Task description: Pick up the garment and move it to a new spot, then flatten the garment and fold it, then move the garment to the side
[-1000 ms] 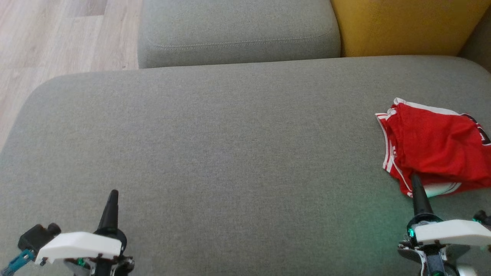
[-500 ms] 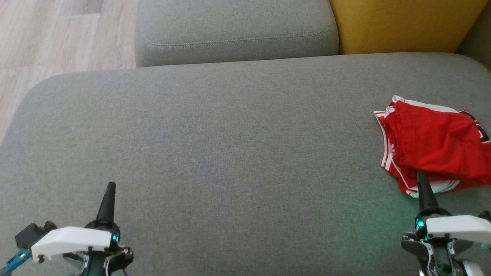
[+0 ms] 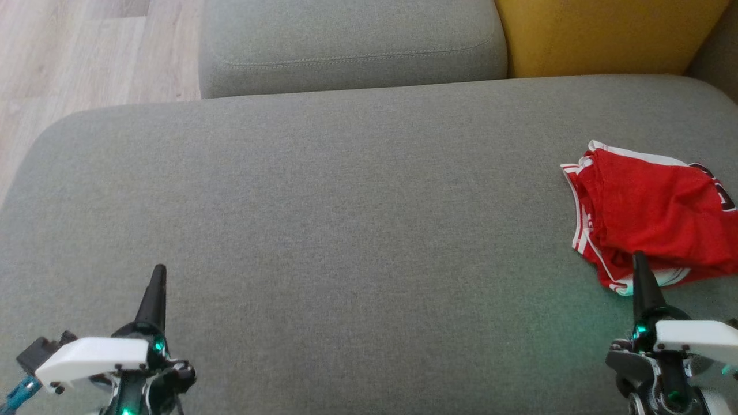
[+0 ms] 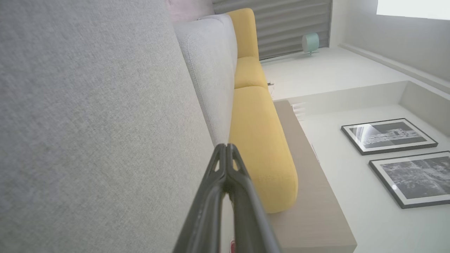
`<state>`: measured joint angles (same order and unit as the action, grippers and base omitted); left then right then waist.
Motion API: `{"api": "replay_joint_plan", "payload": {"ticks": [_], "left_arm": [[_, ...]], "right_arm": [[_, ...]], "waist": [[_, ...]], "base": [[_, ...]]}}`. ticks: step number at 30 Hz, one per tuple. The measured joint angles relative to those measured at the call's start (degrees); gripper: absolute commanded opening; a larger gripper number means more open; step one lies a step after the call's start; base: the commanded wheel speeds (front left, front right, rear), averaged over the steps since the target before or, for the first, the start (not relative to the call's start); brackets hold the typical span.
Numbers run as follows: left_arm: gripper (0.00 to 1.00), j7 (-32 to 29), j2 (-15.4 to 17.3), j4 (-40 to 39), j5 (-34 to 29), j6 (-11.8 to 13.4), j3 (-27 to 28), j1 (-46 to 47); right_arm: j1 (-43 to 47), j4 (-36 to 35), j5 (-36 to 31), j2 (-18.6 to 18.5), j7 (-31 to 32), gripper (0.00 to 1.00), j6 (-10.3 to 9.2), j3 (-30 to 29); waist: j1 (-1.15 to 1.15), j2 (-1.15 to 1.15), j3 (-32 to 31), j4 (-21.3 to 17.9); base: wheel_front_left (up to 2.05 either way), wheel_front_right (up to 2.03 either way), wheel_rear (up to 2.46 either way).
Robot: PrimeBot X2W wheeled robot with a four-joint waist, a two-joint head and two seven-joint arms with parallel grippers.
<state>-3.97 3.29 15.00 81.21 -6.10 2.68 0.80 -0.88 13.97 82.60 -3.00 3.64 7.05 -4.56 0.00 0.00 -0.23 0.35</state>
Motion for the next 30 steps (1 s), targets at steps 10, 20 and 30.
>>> {"api": "replay_joint_plan", "payload": {"ticks": [10,20,30], "left_arm": [[0.0,-1.49,-0.51,0.36,6.61,-0.54,1.1,1.29],[0.0,-2.08,-0.87,0.65,10.72,-0.97,1.82,2.26],[0.0,-2.07,-0.88,0.73,10.73,-0.97,1.83,2.26]], "right_arm": [[-1.5,1.03,6.49,0.0,0.53,0.0,0.0,-0.78],[-2.11,1.68,10.62,-0.01,1.0,0.0,0.0,-1.34],[-2.11,1.68,10.61,-0.01,1.13,0.0,0.0,-1.46]], "waist": [[0.0,0.0,0.27,-0.23],[0.0,0.0,0.41,-0.35],[0.0,0.0,0.41,-0.35]], "base": [[0.0,0.0,0.0],[0.0,0.0,0.0],[0.0,0.0,0.0]]}}
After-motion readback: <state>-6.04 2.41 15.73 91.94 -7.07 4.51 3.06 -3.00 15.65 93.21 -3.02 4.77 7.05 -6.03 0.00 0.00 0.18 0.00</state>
